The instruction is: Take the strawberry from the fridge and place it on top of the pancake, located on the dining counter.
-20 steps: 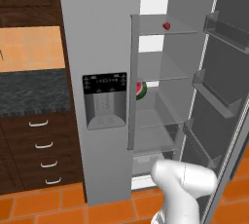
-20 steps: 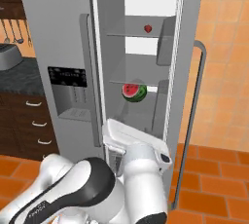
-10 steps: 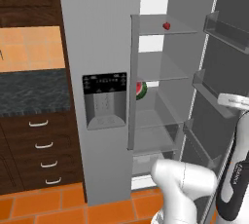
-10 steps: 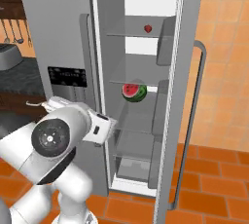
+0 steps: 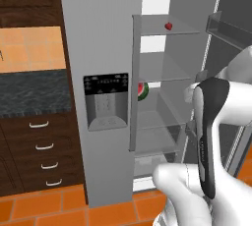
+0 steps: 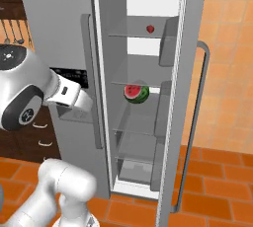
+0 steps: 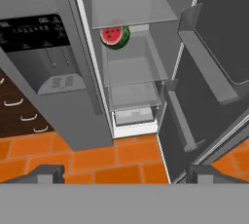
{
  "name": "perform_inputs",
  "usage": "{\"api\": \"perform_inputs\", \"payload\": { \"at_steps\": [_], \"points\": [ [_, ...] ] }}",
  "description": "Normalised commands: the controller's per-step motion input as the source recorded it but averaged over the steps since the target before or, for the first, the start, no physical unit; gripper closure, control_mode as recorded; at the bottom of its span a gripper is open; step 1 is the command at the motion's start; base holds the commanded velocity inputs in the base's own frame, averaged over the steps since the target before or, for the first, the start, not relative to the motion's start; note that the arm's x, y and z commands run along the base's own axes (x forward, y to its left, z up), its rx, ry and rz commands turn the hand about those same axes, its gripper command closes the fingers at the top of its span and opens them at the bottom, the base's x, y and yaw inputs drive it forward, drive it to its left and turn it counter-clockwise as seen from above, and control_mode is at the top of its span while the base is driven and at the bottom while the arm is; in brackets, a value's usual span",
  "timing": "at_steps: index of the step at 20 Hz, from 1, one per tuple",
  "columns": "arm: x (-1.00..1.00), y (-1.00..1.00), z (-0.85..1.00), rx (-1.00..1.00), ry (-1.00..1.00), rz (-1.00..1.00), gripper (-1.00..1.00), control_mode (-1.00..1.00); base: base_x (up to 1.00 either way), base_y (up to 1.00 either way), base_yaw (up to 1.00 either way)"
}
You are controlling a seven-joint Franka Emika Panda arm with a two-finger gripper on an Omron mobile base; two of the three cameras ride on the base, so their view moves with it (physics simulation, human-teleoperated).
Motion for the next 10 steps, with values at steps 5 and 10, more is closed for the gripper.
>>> {"api": "perform_inputs", "payload": {
  "at_steps": [5,10],
  "points": [
    [-0.02,0.0,-0.42,-0.01,0.03,0.01,-1.0,-1.0,0.0,0.0,0.0],
    [0.0,0.1,-0.23,-0.02,-0.08,0.0,-1.0,-1.0,0.0,0.0,0.0]
  ]
}}
